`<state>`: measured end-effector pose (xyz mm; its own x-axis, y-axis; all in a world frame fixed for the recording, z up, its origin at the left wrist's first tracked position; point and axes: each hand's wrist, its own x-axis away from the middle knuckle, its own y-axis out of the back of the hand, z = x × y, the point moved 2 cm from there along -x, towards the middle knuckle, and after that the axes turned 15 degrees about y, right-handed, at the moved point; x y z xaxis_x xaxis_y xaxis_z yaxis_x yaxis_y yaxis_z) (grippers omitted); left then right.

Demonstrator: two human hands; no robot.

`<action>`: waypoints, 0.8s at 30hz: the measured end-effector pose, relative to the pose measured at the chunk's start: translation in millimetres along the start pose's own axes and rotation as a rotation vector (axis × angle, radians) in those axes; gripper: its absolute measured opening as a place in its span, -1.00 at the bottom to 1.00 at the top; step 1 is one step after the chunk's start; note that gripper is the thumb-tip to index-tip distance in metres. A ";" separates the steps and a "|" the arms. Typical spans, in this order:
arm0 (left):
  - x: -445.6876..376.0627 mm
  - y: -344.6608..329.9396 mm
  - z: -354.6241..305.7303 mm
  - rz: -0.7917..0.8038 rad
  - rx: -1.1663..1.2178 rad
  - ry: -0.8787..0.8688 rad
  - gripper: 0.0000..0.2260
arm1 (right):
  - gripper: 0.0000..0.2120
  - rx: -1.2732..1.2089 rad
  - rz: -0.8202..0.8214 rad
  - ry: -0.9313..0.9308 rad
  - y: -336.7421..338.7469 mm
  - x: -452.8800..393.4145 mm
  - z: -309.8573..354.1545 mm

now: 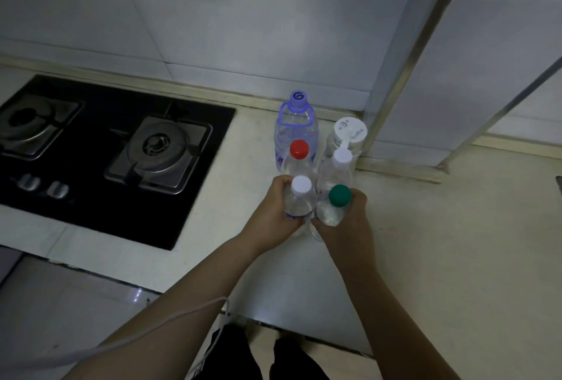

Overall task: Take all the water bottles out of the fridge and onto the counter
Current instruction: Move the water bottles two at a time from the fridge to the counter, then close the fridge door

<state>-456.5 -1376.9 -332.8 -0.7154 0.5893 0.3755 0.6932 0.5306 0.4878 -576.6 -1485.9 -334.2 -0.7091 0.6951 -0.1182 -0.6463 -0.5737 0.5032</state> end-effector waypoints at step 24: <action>64.4 127.8 -20.0 -0.358 -0.160 -0.121 -0.30 | -0.53 -0.060 -0.068 0.566 -21.0 -26.1 154.0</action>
<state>-415.7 -1283.3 -230.5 -0.8870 0.4567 0.0687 0.3727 0.6199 0.6906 -501.1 -1425.3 -209.9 -0.6950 0.4006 -0.5971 -0.6991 -0.5708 0.4307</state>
